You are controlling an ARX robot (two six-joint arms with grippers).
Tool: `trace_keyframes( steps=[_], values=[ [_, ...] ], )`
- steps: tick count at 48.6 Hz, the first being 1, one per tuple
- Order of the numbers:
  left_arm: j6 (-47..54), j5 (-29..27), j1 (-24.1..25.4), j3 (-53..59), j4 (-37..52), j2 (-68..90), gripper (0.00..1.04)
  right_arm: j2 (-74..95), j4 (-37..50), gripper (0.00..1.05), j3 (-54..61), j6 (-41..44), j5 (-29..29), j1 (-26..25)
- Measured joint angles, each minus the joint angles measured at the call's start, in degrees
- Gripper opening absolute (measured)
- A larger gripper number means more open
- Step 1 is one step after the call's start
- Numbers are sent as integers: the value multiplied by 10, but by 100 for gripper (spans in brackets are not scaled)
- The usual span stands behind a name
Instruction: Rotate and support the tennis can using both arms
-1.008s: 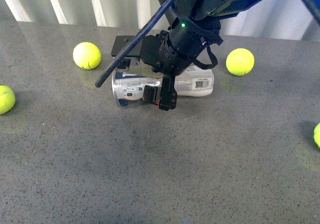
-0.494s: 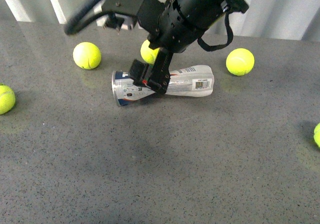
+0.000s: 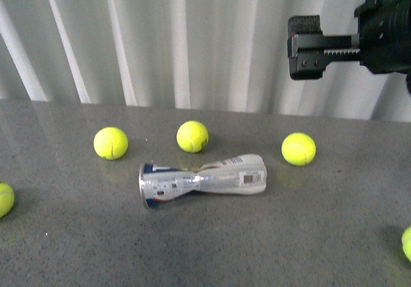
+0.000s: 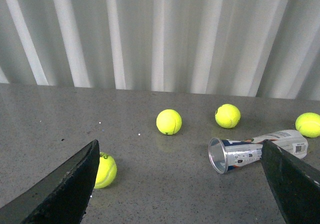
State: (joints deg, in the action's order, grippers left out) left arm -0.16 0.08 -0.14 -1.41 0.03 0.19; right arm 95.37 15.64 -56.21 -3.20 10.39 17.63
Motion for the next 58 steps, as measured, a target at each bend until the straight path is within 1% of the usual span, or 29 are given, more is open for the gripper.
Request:
trace_keyframes(
  steps=[1, 2, 3, 4, 5, 6, 8, 9, 11, 12, 20, 26, 35, 50, 52, 53, 58],
  values=[
    [0, 0, 0, 0, 0, 0, 98, 0, 53, 90, 21, 7, 27, 1],
    [0, 0, 0, 0, 0, 0, 98, 0, 107, 86, 42, 11, 40, 0],
    [0, -1, 0, 0, 0, 0, 98, 0, 132, 84, 53, 14, 47, 0],
    [0, -1, 0, 0, 0, 0, 98, -4, 179, 81, 75, 16, 54, -1],
    [0, -1, 0, 0, 0, 0, 98, -9, 222, 77, 99, 20, 52, -3],
    [0, -3, 0, 0, 0, 0, 98, -12, 242, 75, 110, 21, 50, -4],
    [0, -3, 0, 0, 0, 0, 98, -28, 306, 68, 152, 25, 44, -9],
    [0, -3, 0, 0, 0, 0, 98, -33, 318, 67, 161, 26, 42, -11],
    [0, -3, 0, 0, 0, 0, 98, -54, 357, 60, 194, 28, 35, -19],
    [0, -3, 0, 0, 0, 0, 98, -72, 374, 54, 216, 29, 30, -28],
    [0, -1, 0, 0, 0, -1, 98, -148, 400, 26, 313, 30, 11, -70],
    [0, -1, 0, 0, 0, -1, 98, -192, 401, 3, 370, 31, -17, -82],
    [0, -1, 0, 0, 0, 0, 98, -257, 397, 3, 425, 32, -33, -104],
    [0, -1, 0, 0, 0, -1, 98, -367, 351, 3, 491, 32, -61, -130],
    [0, -1, 0, 0, 0, 0, 98, -378, 349, 3, 500, 32, -85, -146],
    [0, -1, 0, 0, 0, 0, 98, -379, 366, 3, 510, 32, -98, -157],
    [0, -1, 0, 0, 0, -1, 98, -398, 359, 3, 532, 32, -99, -174]
  ],
)
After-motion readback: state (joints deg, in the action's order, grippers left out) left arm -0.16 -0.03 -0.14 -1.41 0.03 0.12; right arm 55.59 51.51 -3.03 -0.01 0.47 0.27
